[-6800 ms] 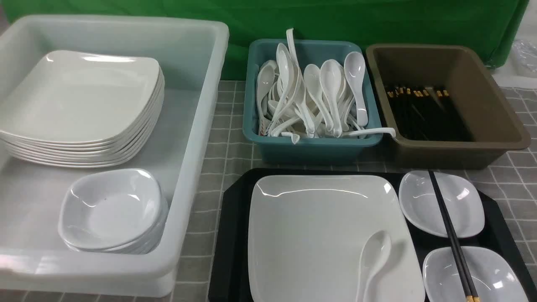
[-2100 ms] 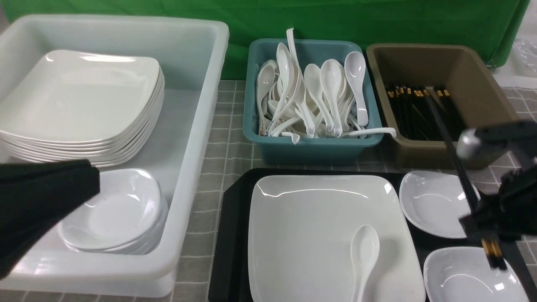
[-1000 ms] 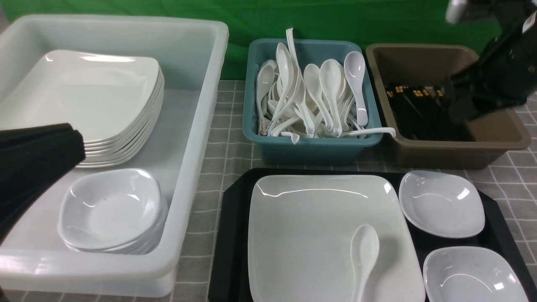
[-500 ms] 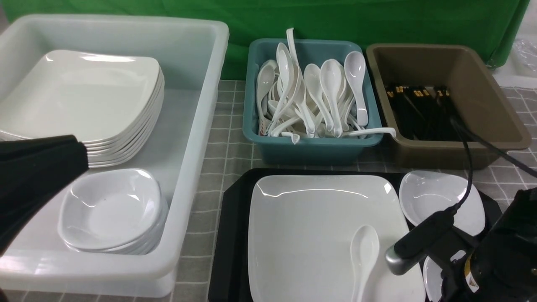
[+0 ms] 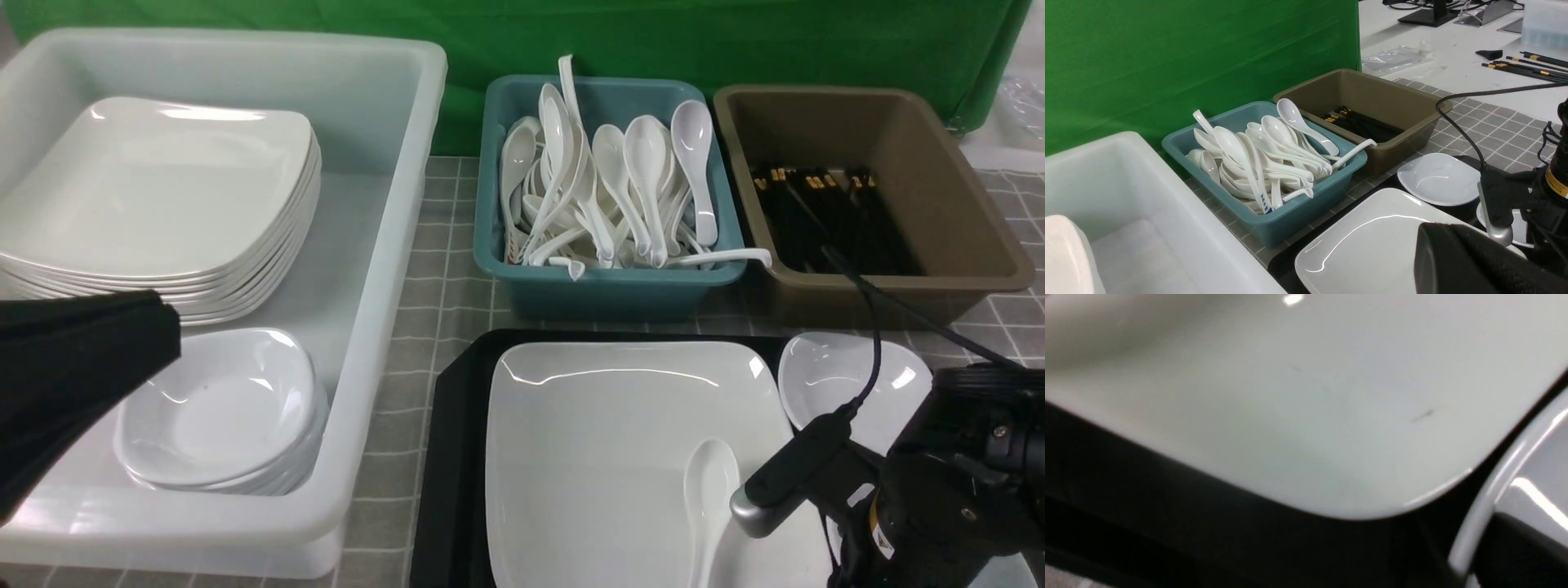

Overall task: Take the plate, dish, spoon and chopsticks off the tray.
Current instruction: Use the right arm to grab a small plate from the dinner plate, then use the right arm to put the small plate into the large storage box on the left

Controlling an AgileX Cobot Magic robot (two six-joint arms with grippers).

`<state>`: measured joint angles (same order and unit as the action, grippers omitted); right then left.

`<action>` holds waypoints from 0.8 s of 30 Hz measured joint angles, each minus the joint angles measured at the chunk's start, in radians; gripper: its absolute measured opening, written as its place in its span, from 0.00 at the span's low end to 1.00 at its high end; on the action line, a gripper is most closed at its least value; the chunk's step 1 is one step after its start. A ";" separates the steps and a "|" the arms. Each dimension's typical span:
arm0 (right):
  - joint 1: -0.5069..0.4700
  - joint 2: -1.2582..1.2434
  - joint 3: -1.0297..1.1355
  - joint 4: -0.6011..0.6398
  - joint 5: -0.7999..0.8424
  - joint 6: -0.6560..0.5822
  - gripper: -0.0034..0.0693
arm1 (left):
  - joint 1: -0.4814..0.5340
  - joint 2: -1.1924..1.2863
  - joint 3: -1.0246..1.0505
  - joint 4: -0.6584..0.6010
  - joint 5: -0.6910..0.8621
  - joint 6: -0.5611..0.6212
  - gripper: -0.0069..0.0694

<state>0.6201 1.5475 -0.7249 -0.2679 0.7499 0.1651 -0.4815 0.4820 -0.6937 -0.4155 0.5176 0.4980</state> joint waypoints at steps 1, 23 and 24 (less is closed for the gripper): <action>0.000 -0.013 -0.018 0.012 0.040 -0.001 0.34 | 0.000 0.000 0.000 0.002 0.003 0.000 0.11; 0.533 0.209 -1.148 0.194 0.028 -0.448 0.13 | 0.000 -0.273 -0.169 0.736 0.520 -0.600 0.11; 0.548 0.275 -1.207 0.198 0.036 -0.474 0.13 | 0.000 -0.293 -0.169 0.732 0.538 -0.602 0.11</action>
<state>1.1685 1.8225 -1.9321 -0.0704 0.7855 -0.3093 -0.4815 0.1885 -0.8631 0.3165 1.0552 -0.1043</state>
